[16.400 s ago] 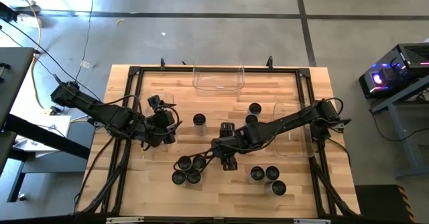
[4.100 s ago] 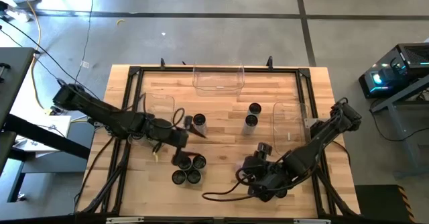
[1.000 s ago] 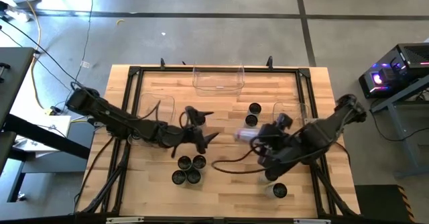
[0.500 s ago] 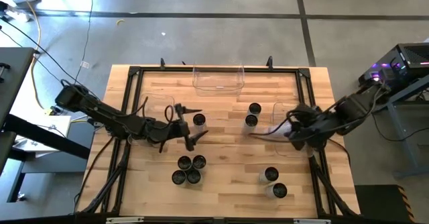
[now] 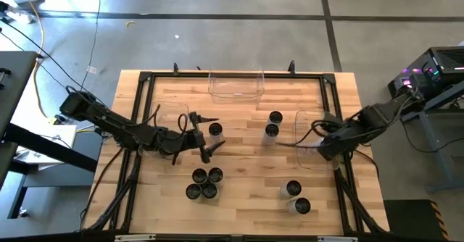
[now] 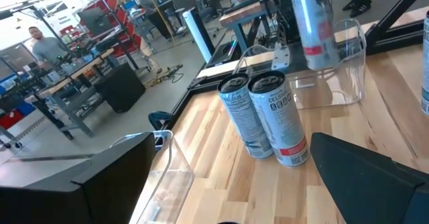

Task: Sort soda cans
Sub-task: Put the white-pink soda can into the right transparent bin

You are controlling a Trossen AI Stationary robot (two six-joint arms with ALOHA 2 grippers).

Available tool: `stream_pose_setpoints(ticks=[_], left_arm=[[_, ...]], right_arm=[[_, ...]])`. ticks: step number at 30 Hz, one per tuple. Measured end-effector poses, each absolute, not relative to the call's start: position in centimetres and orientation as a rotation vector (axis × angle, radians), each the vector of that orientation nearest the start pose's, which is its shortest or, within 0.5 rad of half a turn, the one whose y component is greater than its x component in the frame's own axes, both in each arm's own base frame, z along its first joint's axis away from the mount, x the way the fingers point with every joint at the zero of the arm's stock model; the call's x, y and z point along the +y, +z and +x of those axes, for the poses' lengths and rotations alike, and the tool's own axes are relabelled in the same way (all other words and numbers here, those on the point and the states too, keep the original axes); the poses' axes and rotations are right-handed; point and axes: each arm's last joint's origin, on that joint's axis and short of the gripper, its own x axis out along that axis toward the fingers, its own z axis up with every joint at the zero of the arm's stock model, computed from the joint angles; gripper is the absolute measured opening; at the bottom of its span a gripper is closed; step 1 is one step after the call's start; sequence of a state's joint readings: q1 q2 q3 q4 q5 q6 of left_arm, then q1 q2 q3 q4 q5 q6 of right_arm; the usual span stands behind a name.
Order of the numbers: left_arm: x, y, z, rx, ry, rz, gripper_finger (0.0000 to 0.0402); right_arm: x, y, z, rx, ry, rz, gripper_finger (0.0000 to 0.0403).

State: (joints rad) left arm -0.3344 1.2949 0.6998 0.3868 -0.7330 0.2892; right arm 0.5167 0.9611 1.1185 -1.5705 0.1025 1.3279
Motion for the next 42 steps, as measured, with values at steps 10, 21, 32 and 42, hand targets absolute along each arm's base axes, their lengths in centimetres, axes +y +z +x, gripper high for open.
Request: stream_pose_setpoints(ticks=[10, 21, 32, 42], left_arm=[[-7.1, 25.2, 26.3, 0.236, 0.368, 0.39, 0.0394], [-7.1, 25.2, 26.3, 0.235, 0.369, 0.389, 0.0394], [-7.1, 25.2, 26.3, 0.235, 0.369, 0.389, 0.0394], [-7.2, 25.4, 26.4, 0.211, 0.357, 0.375, 0.0394]], right_arm=[[6.7, 28.6, 11.5, 1.539, -0.593, 0.572, 0.0236], [7.0, 26.0, 11.5, 1.726, -0.565, 0.502, 0.0236], [7.1, 25.8, 11.4, 1.759, -0.561, 0.503, 0.0307], [7.2, 29.2, 12.4, 1.557, -0.534, 0.515, 0.0323]])
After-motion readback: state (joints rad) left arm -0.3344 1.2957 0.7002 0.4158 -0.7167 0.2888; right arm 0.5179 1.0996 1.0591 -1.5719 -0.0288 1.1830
